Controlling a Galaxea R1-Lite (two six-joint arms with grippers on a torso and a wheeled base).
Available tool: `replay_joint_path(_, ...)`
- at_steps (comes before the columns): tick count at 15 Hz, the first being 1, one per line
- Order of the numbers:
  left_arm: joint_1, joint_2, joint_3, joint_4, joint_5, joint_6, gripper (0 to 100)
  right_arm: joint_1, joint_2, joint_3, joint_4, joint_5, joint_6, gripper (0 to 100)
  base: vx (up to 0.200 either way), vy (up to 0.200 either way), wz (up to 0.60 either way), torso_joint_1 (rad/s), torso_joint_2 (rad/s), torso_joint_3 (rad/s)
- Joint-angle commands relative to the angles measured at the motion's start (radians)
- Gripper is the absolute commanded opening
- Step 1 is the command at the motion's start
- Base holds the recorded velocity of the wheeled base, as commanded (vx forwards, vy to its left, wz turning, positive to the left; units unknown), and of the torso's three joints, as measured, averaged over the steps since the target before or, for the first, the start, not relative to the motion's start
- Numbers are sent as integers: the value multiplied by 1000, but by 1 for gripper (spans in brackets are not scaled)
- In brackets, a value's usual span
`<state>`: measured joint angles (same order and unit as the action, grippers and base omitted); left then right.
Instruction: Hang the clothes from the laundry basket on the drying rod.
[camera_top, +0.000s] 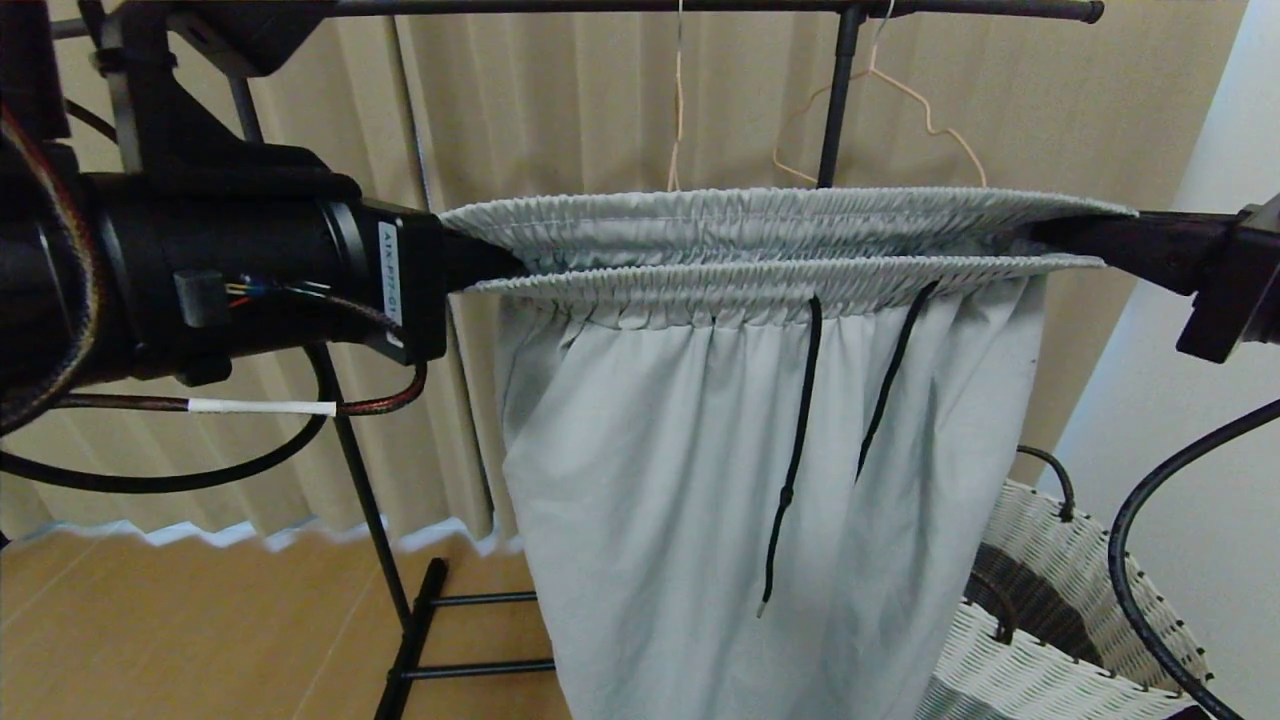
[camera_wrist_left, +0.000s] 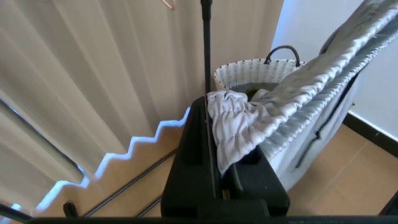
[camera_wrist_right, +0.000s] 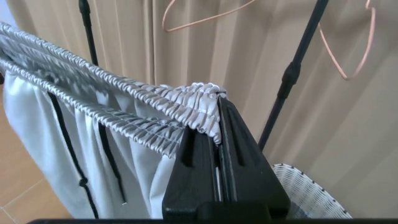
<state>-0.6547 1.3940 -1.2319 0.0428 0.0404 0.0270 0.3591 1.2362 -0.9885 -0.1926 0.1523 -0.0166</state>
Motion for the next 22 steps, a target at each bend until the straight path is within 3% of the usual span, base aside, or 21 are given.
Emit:
replay_joint_path(1, -2, -13, 5, -1, 1, 1, 0, 1, 11, -6, -2, 1, 0, 0, 0, 0, 0, 0, 0, 0)
replay_joint_path(6, -2, -13, 5, -4, 1, 1, 0, 0, 2, -6, 4, 0, 0, 0, 0, 0, 0, 0, 0, 0)
replay_joint_path(7, -2, -12, 5, -4, 1, 2, 0, 0, 0, -4, 4, 0, 0, 100, 0, 0, 0, 0, 0, 0)
replay_joint_path(10, 6, -7, 6, -11, 16, 4, 0, 0, -9, 5, -4, 1, 1, 100, 0, 0, 0, 0, 0, 0)
replay_joint_path(15, 7, 17, 22, -92, 159, 5, 0, 1, -49, 14, -5, 16, 4, 100, 0, 0, 0, 0, 0, 0)
replay_joint_path(17, 9, 48, 14, -119, 231, 7, 0, 1, -66, 31, -7, 59, 6, 100, 0, 0, 0, 0, 0, 0)
replay_joint_path(22, 23, 66, 5, -150, 239, 7, 0, 1, -99, 70, -7, 69, 6, 100, 0, 0, 0, 0, 0, 0)
